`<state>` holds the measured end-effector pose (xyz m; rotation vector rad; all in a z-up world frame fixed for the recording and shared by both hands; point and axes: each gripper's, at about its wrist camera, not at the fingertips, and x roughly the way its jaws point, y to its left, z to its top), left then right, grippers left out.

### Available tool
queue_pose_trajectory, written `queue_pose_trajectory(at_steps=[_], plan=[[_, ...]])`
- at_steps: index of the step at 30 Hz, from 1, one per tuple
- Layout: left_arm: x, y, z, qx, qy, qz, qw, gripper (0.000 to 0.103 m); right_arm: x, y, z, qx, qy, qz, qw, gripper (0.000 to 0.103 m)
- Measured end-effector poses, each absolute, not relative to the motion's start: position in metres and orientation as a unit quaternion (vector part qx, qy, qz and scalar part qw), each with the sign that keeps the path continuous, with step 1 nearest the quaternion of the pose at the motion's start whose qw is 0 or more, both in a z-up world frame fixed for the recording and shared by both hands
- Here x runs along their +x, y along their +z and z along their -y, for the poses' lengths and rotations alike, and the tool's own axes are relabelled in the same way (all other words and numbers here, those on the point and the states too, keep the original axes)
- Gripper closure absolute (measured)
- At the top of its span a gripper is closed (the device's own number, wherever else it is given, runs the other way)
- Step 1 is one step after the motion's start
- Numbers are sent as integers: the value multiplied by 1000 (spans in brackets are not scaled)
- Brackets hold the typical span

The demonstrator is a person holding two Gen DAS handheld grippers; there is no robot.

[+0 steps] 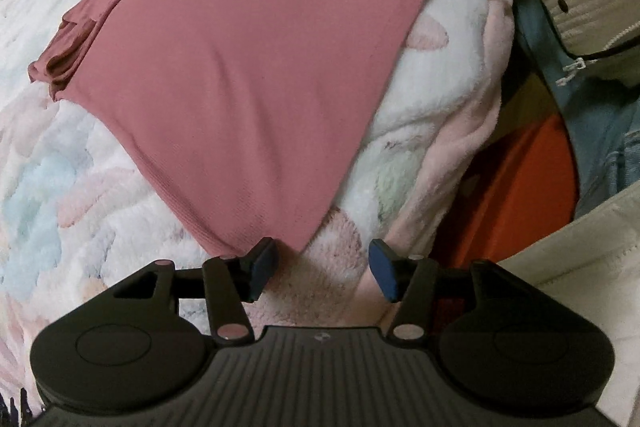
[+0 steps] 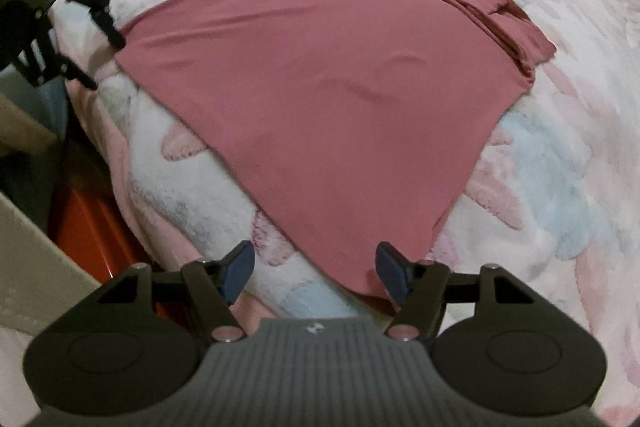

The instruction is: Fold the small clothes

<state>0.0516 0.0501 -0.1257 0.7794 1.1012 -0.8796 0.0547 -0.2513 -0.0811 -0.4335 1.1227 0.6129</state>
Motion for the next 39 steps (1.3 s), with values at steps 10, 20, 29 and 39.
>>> queue_pose_trajectory(at_steps=[10,20,29,39], plan=[[47,-109,-51,376,-394,-453,706,39,51,-88,248,-266,297,-508,763,43],[73,-140,-32,433,-332,-468,695,44,75,-119,257,-277,295,-523,750,45],[90,-117,-52,356,-311,-496,729,93,84,-113,268,-227,303,-529,759,91],[109,-81,-50,336,-301,-484,750,95,99,-69,269,-234,299,-501,778,99]])
